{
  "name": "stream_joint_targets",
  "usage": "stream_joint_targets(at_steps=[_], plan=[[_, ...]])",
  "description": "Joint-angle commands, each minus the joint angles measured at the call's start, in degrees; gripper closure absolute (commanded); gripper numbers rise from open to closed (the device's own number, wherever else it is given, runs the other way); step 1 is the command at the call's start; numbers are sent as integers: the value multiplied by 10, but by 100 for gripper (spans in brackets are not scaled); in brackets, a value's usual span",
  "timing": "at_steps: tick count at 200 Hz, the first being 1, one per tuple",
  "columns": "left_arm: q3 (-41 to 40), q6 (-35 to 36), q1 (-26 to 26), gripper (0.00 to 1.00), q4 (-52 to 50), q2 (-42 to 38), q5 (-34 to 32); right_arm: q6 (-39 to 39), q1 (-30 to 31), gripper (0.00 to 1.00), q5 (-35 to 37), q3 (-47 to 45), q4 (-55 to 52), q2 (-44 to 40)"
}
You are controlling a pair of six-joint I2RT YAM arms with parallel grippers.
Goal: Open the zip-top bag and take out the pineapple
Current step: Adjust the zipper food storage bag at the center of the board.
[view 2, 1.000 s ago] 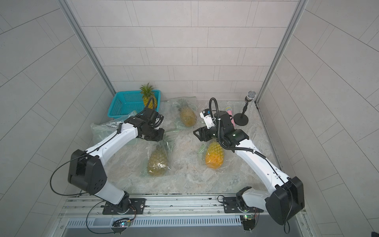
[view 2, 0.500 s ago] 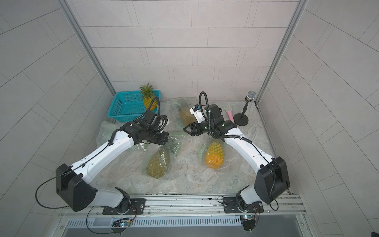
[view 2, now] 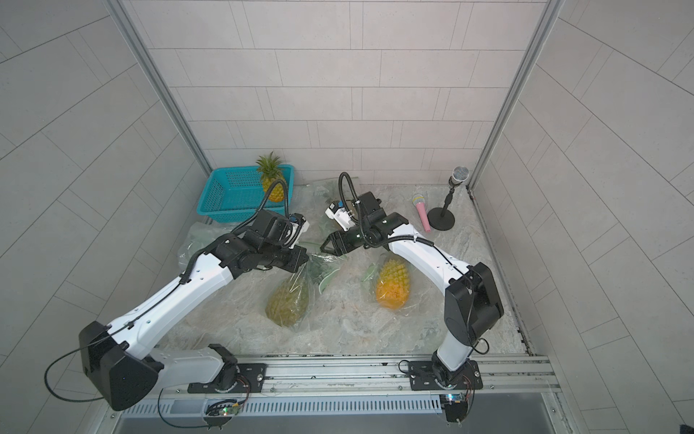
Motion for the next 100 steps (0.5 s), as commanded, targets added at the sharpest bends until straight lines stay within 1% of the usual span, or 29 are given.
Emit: stream_joint_targets(at_steps=[1, 33, 48, 54, 65, 72, 80, 88, 100], plan=[[-5, 11, -4, 100, 38, -19, 6, -16, 1, 36, 9, 17, -40, 20], [-12, 11, -5, 100, 45, -21, 2, -32, 7, 41, 2, 30, -78, 50], [-15, 11, -5, 100, 48, -21, 5, -41, 12, 49, -5, 36, -91, 63], [-16, 9, -5, 100, 49, -21, 4, -42, 13, 55, -9, 38, -95, 66], [-18, 9, -5, 100, 52, -21, 4, -44, 14, 72, -13, 46, -103, 72], [-19, 9, -6, 100, 53, -22, 4, -45, 15, 79, -13, 51, -106, 72], [-21, 8, -5, 100, 53, -23, 4, -45, 15, 91, -11, 54, -107, 70], [-22, 8, -5, 100, 53, -23, 3, -44, 15, 100, -5, 57, -105, 66], [-24, 8, -6, 100, 53, -27, -1, -45, 15, 100, 5, 59, -100, 55]])
